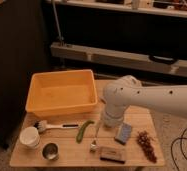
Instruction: Place eraser in tray
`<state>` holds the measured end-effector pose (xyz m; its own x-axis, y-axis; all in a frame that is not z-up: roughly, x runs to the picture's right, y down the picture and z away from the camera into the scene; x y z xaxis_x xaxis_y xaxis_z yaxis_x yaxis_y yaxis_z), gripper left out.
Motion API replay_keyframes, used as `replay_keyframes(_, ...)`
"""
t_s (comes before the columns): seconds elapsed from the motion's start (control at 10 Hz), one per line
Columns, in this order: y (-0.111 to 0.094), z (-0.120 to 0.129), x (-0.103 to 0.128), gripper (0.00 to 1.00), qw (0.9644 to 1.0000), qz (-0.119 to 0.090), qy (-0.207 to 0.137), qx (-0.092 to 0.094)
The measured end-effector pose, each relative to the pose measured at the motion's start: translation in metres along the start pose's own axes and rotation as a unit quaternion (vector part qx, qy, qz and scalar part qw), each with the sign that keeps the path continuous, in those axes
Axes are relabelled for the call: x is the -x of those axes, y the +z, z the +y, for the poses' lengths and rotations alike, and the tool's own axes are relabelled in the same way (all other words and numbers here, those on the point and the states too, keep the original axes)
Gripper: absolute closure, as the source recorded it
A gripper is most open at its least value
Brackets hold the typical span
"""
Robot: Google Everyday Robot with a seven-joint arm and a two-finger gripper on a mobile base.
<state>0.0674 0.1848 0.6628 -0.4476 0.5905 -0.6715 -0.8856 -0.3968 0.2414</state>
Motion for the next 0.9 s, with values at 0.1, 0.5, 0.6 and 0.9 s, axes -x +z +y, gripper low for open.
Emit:
replay_keyframes(0.1, 0.002, 0.0, -0.001, 0.35, 1.0, -0.002, 0.006, -0.006)
replay_keyframes(0.5, 0.011, -0.006, -0.003, 0.35, 0.9961, -0.009, 0.087, -0.009)
replay_keyframes(0.6, 0.007, -0.004, -0.001, 0.35, 0.9974, -0.006, 0.071, -0.007)
replay_keyframes(0.9, 0.015, -0.011, -0.011, 0.35, 0.9975, -0.007, 0.066, -0.021)
